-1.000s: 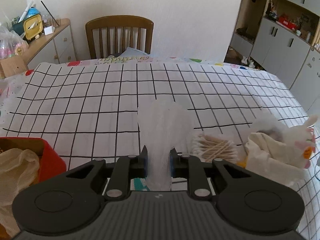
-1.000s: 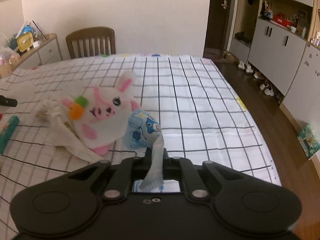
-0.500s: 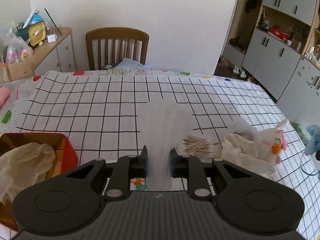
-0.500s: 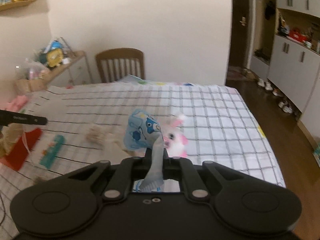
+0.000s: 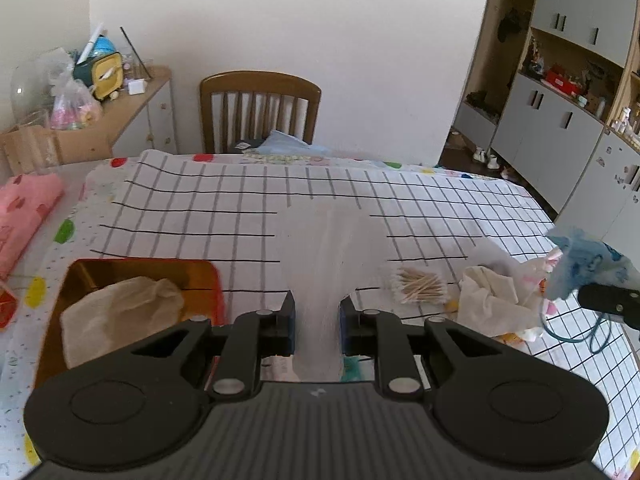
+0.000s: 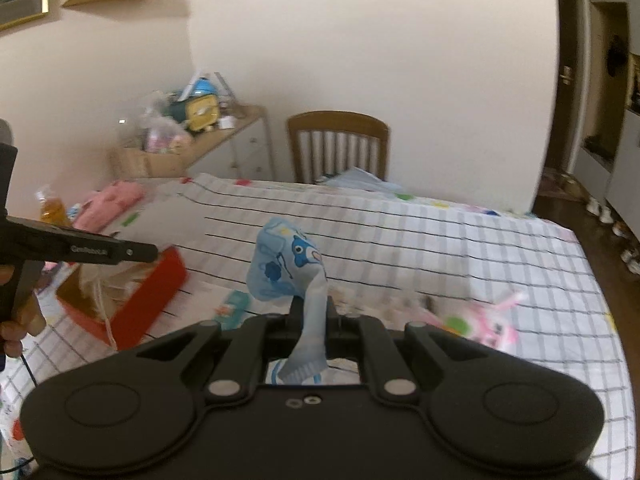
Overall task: Organize soft objects
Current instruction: 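Carry the mask packet with the right gripper over the tin box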
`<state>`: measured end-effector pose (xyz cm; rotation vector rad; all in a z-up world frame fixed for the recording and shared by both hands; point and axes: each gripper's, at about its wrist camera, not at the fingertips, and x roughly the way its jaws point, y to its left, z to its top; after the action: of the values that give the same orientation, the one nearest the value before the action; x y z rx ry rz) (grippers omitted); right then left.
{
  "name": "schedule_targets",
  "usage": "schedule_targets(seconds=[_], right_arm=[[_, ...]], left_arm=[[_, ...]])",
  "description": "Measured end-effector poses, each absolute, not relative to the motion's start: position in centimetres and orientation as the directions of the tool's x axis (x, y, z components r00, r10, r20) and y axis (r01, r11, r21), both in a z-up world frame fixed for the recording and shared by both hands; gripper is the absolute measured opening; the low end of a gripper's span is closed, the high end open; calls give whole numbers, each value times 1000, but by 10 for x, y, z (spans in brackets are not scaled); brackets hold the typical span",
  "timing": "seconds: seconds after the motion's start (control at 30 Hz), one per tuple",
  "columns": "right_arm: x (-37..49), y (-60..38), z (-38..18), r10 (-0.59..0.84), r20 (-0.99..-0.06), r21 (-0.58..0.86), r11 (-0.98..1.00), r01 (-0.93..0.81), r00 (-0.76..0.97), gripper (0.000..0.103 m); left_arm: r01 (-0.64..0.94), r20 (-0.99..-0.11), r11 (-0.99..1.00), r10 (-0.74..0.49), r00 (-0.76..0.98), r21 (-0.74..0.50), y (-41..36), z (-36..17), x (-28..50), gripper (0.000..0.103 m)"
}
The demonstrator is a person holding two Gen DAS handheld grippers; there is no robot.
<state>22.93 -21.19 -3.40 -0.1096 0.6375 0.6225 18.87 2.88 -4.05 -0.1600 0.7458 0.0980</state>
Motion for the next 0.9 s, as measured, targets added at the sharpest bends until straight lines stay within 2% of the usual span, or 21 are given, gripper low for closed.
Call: schedule_targets(seconds=[0.57, 0.9], right_arm=[[215, -77, -30, 593, -596, 82, 716, -693, 541, 6], [216, -3, -48, 594, -628, 90, 697, -711, 503, 6]], left_arm=[[-239, -704, 967, 108, 701, -89, 136, -45, 144, 19], [-242, -748, 967, 104, 656, -78, 189, -67, 147, 19]])
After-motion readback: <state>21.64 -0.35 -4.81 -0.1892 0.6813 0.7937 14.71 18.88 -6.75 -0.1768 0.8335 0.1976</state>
